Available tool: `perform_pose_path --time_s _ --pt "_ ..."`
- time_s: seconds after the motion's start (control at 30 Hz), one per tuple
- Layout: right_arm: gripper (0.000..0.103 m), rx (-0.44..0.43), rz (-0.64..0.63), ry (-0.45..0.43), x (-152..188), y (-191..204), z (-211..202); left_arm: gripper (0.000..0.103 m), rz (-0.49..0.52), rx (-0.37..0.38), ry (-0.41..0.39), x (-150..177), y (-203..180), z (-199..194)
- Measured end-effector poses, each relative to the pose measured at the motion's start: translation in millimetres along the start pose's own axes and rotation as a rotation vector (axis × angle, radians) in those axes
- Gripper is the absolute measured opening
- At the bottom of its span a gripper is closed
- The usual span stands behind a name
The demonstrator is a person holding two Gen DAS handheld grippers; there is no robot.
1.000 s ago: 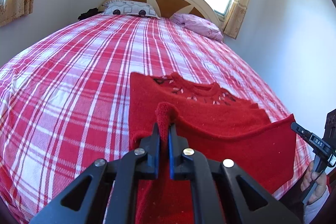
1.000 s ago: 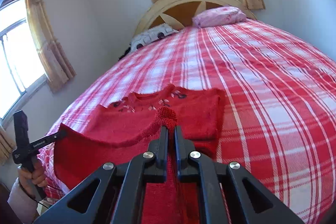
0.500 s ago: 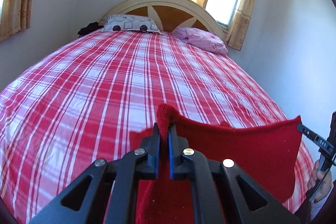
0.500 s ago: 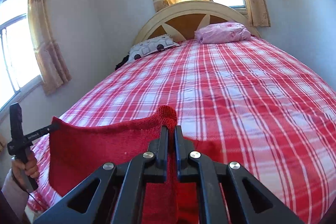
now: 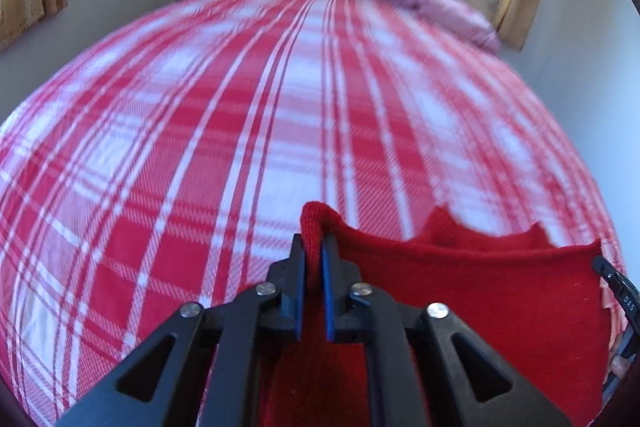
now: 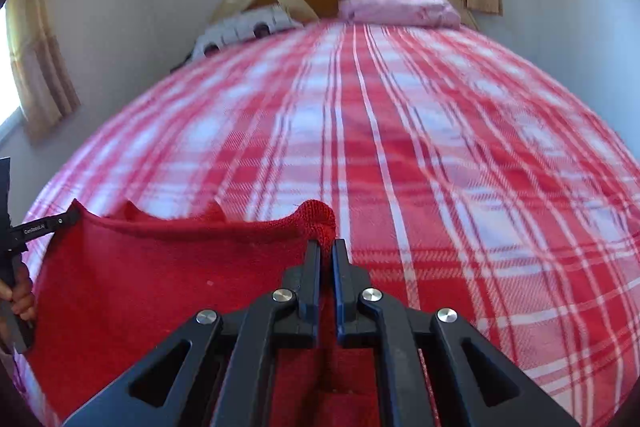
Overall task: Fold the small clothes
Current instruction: 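Fold the hem edge further toward the collar with both tools, then open both tools and release the folded sweater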
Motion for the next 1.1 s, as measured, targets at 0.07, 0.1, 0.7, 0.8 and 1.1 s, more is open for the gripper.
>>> perform_pose_path --time_s 0.07,0.1,0.7,0.8,1.1 --pt "0.006 0.011 0.019 0.036 3 -5 6 0.017 -0.004 -0.013 0.027 0 2 1" --pt "0.006 0.011 0.030 0.043 2 -7 6 0.020 -0.001 -0.018 0.026 -3 2 -1" --pt "0.007 -0.118 0.093 -0.072 87 48 -167 0.075 0.215 -0.039 -0.184 78 -18 -157" --pt "0.007 -0.113 0.088 -0.049 106 57 -160 0.075 0.215 -0.050 -0.169 98 -31 -153" --pt "0.007 -0.091 0.160 -0.025 150 46 -145 0.075 0.180 -0.097 -0.061 135 -26 -121"
Point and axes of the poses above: each gripper's, at about its wrist camera, not at the fingertips, and z roughly the way its jaws point, y to its left, x to its underside, the point moved 4 cm from there along z, roughly the way its jaws point, and after that the axes turned 7 degrees about -y, right-handed, at the moved point
